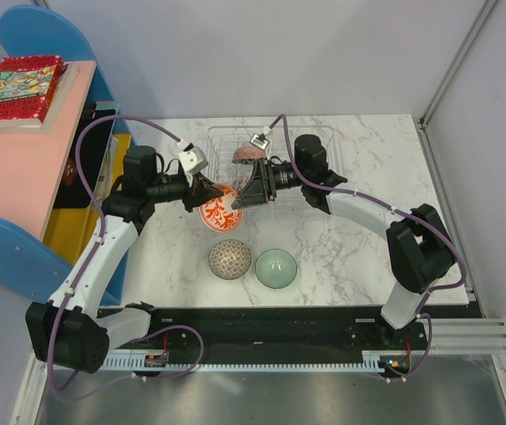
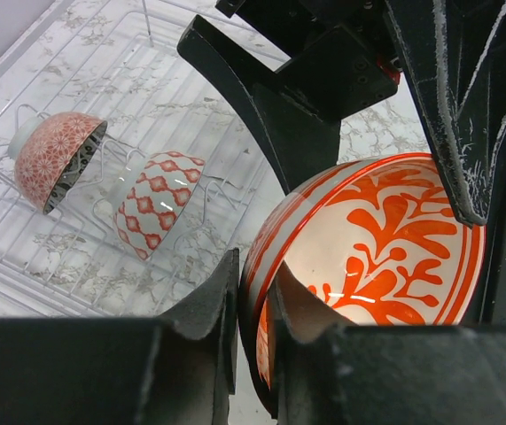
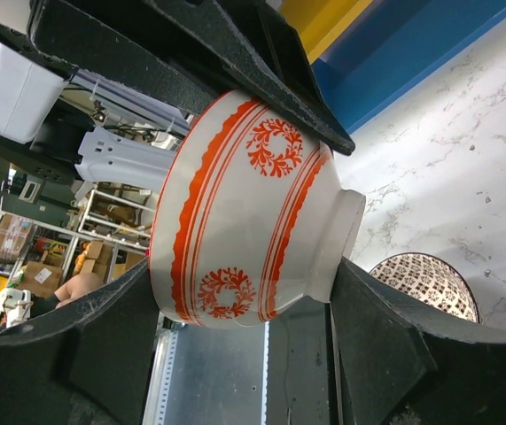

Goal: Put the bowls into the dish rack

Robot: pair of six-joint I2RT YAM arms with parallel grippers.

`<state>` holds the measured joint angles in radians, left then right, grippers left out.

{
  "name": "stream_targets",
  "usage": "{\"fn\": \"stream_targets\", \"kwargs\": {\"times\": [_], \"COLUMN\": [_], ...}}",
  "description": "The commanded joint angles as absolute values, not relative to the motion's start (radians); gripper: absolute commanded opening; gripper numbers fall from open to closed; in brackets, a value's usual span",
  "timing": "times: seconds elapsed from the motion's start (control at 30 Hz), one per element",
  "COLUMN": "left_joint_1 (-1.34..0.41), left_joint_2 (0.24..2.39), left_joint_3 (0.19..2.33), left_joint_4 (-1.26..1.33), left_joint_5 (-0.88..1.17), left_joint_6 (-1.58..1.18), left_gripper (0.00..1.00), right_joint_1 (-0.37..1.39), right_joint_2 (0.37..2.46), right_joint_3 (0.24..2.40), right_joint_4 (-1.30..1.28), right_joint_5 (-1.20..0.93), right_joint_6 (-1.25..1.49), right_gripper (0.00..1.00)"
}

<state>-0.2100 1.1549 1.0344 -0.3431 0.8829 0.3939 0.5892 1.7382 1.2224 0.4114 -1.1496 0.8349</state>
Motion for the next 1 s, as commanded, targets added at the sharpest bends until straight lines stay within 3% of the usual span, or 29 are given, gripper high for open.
{"fn": "stream_targets", "kwargs": {"times": [0.0,0.33,0.37,0.43,0.47,0.57,0.73,0.97], "left_joint_1": [-0.212,-0.212,-0.207,-0.199,-0.192,-0.128,0.058,0.097], "left_joint_2": [1.147,1.177,1.18,1.18,1.172,1.157,1.152,1.196], "left_joint_3": [1.062,1.028,1.019,1.011,1.006,0.994,0.98,0.922], "left_joint_4": [-0.258,-0.258,-0.259,-0.259,-0.259,-0.233,-0.183,-0.186], "left_joint_5": [0.913,0.864,0.862,0.862,0.865,0.913,1.04,1.037], "left_joint_6": [0.362,0.406,0.407,0.405,0.402,0.367,0.285,0.31], "left_gripper": [0.23,0.6,0.68,0.75,0.88,1.0,1.0,1.0], "right_joint_1": [0.591,0.578,0.575,0.56,0.554,0.512,0.411,0.362], "right_joint_2": [1.723,1.72,1.717,1.709,1.703,1.672,1.6,1.543], "right_joint_3": [1.206,1.2,1.201,1.21,1.216,1.233,1.285,1.419], "right_joint_4": [0.465,0.342,0.321,0.275,0.258,0.204,0.071,-0.244], "right_joint_5": [-1.141,-1.072,-1.056,-1.039,-1.029,-0.985,-0.837,-0.45], "right_joint_6": [0.847,0.733,0.723,0.683,0.672,0.631,0.519,0.25], "right_gripper": [0.0,0.0,0.0,0.0,0.0,0.0,0.0,0.0]}}
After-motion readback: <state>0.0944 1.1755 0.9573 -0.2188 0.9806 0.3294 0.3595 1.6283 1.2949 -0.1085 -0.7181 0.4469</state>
